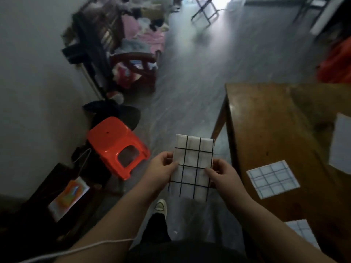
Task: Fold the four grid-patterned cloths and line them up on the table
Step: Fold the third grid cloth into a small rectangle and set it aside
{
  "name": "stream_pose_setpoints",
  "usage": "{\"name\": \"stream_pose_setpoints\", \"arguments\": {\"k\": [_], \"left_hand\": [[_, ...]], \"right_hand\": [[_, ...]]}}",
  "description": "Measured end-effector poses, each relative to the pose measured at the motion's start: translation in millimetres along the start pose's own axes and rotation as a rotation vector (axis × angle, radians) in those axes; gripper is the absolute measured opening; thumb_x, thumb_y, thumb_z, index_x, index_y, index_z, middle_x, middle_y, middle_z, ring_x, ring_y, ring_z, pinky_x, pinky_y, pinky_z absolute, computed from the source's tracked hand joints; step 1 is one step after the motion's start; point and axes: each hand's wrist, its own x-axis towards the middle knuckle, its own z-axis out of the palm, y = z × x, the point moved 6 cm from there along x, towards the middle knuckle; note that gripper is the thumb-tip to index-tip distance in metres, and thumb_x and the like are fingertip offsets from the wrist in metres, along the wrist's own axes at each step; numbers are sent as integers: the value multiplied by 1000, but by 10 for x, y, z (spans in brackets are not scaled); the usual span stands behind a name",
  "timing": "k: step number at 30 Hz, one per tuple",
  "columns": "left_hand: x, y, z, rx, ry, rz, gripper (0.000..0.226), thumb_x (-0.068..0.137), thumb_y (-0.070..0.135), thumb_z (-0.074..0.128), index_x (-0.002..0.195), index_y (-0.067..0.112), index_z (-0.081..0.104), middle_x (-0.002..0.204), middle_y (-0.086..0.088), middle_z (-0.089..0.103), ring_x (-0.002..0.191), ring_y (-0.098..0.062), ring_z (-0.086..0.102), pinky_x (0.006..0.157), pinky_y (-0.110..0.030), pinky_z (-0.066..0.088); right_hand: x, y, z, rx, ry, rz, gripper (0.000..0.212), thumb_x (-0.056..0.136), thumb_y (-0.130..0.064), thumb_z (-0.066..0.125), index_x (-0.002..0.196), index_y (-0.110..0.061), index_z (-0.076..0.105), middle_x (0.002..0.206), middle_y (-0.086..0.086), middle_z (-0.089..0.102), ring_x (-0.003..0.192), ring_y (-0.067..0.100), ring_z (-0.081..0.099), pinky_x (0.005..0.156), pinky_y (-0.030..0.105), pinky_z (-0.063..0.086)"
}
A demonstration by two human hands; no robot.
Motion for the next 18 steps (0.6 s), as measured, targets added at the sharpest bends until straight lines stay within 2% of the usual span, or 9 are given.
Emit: {"name": "stream_pose_setpoints", "arguments": {"k": [2,5,8,10,13,18], "left_hand": [[445,161,65,39,-95,1,12,96,2,63,103,10,66,103,-15,74,95,-30,71,85,-47,60],[1016,413,236,136,-252,-26,12,97,10,64,108,15,66,105,-9,74,97,-27,73,87,-49,60],[1469,710,549,268,-388,-3,11,97,16,65,107,21,64,105,-4,73,95,-21,72,84,-42,61],[1694,860,848,360,-453,20,11,97,17,65,106,22,62,105,-3,71,93,-18,70,80,-36,60],[1954,958,1365,480,-558,60,14,95,19,67,108,21,61,103,-1,71,92,-17,70,84,-38,60],[2431,940,2340,679,-701,122,11,93,21,70,101,24,62,99,3,71,93,-14,68,83,-33,56]], "right_hand": [[270,-100,-41,36,93,15,19,98,-21,62,117,-21,63,109,3,71,99,18,70,89,47,60],[567,-253,-151,107,259,25,14,98,-19,62,108,-28,62,107,0,70,96,16,70,85,41,60],[769,-335,-347,119,441,44,16,97,-22,64,105,-35,58,106,-4,69,96,11,68,83,36,59],[839,-304,-549,125,555,82,17,96,-24,65,109,-32,58,107,-4,69,97,11,68,85,39,60],[917,-171,-877,145,701,147,20,96,-25,65,113,-28,55,107,-4,67,99,14,66,87,44,60],[1185,213,-1455,187,879,263,21,95,-29,67,113,-24,56,103,0,66,94,20,66,85,48,59]]}}
